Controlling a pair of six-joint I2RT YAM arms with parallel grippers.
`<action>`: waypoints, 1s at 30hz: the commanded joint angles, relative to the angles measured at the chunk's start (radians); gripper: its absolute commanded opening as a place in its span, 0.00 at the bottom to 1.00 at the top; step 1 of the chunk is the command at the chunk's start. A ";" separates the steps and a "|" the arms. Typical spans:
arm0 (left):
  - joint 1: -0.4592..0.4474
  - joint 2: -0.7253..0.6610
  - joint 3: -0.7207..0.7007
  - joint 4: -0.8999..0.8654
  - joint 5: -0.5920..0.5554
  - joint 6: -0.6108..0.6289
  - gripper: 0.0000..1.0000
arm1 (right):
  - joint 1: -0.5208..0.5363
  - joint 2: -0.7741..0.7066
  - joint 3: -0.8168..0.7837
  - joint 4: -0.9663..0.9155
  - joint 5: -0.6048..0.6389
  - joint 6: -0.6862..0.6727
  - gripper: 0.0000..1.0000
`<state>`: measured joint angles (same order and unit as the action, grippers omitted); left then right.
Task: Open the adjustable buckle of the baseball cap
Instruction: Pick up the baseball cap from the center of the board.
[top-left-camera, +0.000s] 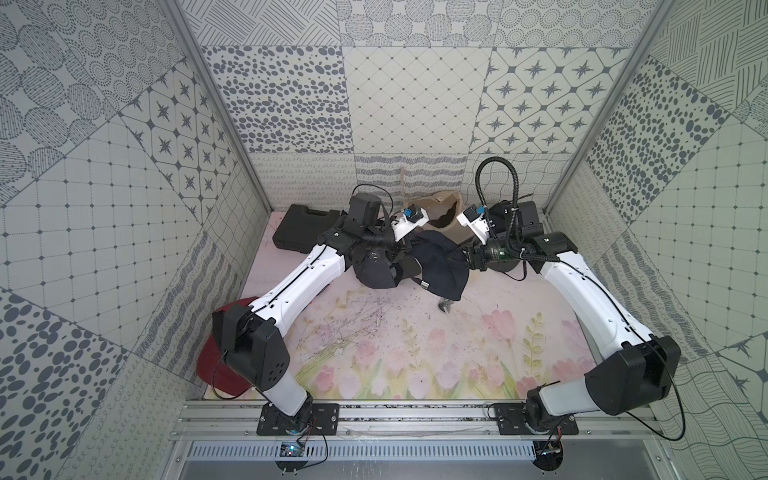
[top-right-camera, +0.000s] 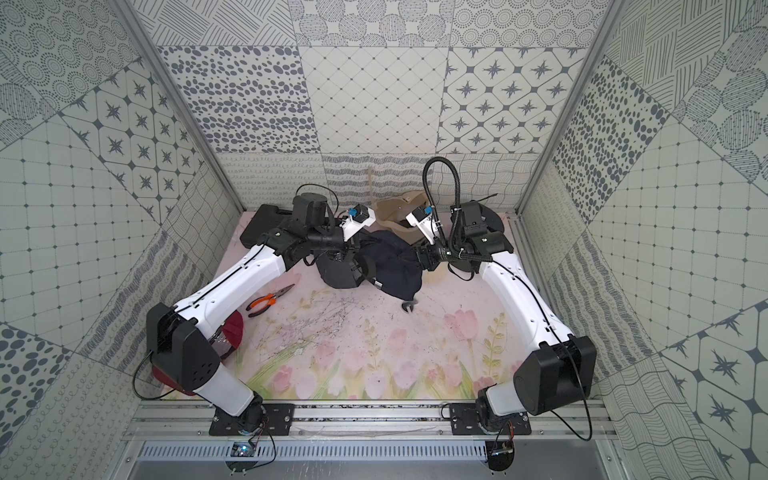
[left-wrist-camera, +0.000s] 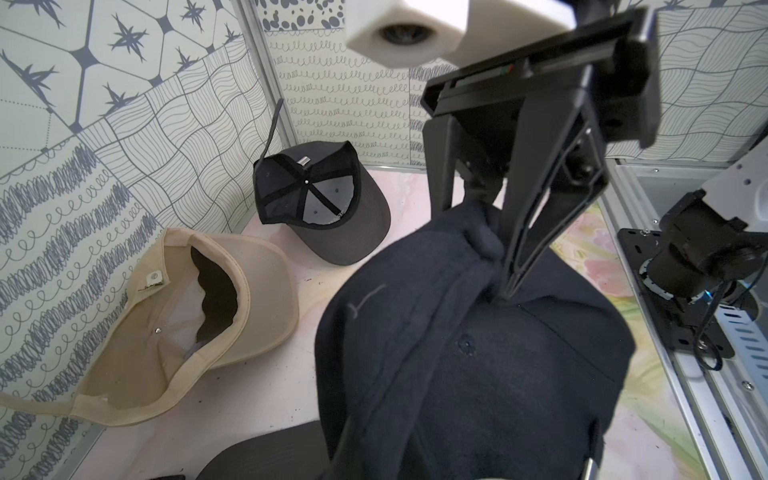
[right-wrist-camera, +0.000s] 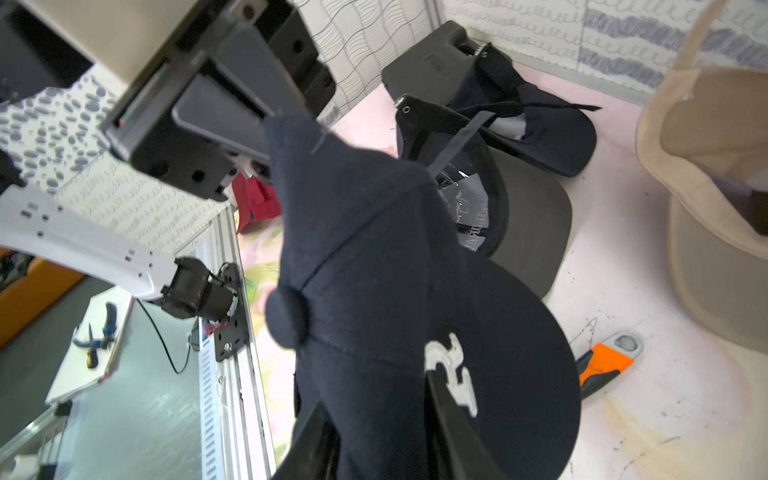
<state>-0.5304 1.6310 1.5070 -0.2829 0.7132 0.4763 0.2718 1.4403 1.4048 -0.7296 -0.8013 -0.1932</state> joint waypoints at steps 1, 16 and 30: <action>0.001 0.032 0.046 -0.016 -0.137 -0.111 0.00 | 0.000 -0.072 -0.036 0.143 0.111 0.106 0.64; 0.017 0.147 0.186 0.037 -0.345 -0.645 0.00 | -0.073 -0.276 -0.386 0.570 0.231 0.631 0.94; 0.017 0.149 0.132 0.240 -0.375 -0.860 0.00 | -0.046 -0.265 -0.651 0.966 0.193 1.174 0.76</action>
<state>-0.5159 1.7855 1.6432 -0.1905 0.3645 -0.2485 0.2104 1.1572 0.7670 0.0772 -0.6083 0.8494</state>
